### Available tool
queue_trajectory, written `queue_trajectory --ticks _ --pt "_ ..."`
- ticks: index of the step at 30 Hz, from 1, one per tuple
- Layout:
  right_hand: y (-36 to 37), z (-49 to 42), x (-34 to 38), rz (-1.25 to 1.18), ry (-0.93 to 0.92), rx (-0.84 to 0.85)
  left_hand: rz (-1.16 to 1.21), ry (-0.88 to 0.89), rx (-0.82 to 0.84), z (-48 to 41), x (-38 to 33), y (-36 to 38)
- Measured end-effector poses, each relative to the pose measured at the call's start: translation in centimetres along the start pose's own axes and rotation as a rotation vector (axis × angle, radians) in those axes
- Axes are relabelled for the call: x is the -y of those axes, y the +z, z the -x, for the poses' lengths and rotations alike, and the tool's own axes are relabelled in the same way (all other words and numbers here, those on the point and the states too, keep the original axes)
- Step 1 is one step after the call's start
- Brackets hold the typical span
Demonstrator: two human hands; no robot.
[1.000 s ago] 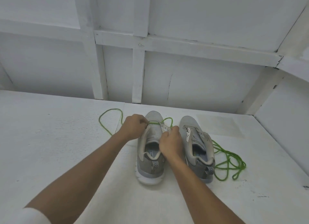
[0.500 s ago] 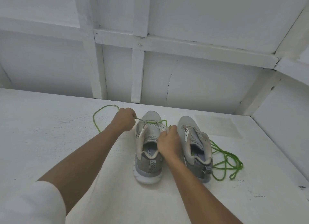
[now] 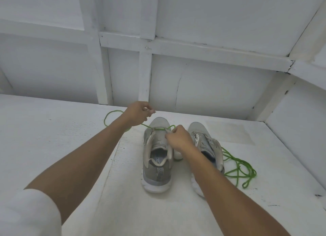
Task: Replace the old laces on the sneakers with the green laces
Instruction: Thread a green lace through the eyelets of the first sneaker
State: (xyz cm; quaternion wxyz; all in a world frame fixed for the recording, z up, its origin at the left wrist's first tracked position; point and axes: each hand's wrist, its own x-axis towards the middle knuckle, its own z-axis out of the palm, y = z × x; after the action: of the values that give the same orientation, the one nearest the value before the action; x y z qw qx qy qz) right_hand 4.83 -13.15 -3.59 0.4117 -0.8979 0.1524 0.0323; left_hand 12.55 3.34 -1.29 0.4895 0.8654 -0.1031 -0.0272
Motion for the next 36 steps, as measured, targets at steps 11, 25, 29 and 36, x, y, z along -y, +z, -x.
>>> queue_trajectory --ticks 11,25,29,36 --pt "-0.4 -2.6 0.6 -0.106 0.095 0.110 -0.416 -0.127 0.020 -0.1 2.1 3.8" --pt "0.6 -3.2 -0.8 -0.396 0.256 0.091 -0.418 -0.052 -0.060 -0.3 3.3 1.8" --pt "0.4 -3.3 -0.8 -0.503 0.319 0.117 -0.365 0.010 0.019 -0.4 1.6 2.5" --pt "0.3 -3.2 -1.1 -0.604 0.360 0.130 -0.303 -0.088 0.108 -0.8 1.2 5.5"
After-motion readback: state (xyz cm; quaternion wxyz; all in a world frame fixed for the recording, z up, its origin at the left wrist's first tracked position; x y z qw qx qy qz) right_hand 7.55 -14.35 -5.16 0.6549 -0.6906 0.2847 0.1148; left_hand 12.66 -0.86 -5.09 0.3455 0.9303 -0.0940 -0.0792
